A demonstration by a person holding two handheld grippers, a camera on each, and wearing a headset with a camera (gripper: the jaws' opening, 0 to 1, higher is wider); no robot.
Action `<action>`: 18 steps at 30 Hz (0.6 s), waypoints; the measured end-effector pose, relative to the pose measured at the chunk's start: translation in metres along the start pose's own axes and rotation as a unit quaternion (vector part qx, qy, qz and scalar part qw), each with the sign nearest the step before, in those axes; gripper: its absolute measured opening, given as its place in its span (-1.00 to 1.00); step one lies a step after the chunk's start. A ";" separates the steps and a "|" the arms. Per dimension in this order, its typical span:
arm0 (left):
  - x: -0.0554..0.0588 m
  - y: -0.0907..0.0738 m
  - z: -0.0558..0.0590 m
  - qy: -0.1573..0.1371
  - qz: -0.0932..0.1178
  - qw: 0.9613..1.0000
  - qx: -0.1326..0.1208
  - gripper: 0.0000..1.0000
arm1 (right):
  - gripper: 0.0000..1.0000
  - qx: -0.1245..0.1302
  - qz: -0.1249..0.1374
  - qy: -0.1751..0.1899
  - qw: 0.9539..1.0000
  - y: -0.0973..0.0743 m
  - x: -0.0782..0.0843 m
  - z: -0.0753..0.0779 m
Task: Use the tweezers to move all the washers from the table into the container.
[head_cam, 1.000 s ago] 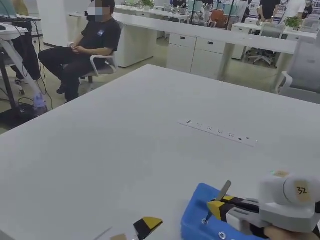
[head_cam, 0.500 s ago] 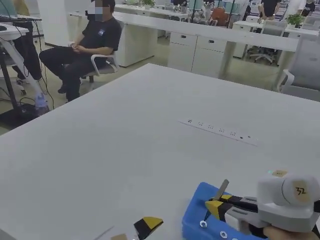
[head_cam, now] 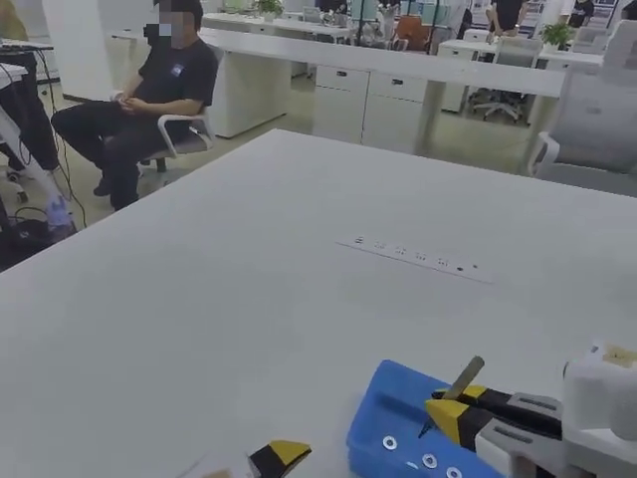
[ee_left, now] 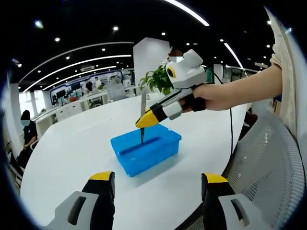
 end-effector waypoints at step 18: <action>0.002 0.000 0.004 0.000 -0.009 1.000 0.015 0.41 | -0.93 0.002 0.013 0.024 1.000 -0.043 0.036 -0.027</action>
Point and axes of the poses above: the centre of the closed fingertips' face, and the gripper's own axes: y roughly forward along the fingers, z roughly to its right, x roughly out of its underside, the point moved 3 cm from there along -y, roughly backward along the fingers, and after that the axes turned 9 degrees about y, right-handed, at the moved point
